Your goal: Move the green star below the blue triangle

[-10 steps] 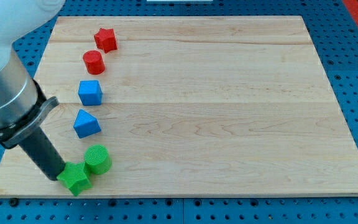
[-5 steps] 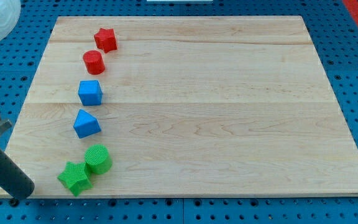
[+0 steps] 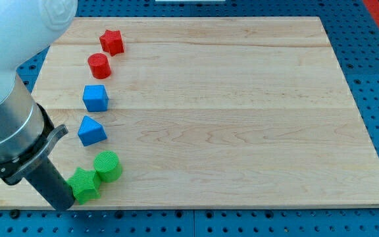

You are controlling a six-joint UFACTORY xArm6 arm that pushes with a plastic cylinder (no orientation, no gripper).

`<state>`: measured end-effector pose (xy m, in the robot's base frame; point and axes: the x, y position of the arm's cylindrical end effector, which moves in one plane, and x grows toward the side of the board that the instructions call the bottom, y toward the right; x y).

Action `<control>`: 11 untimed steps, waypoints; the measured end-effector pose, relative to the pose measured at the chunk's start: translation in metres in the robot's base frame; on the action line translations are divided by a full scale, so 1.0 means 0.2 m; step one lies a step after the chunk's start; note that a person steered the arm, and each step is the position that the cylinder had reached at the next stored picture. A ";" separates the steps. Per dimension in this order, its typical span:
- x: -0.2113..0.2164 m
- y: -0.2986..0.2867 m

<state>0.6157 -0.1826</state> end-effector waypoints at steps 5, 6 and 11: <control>-0.27 0.01; -0.37 0.09; -0.25 0.33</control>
<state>0.5655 -0.1160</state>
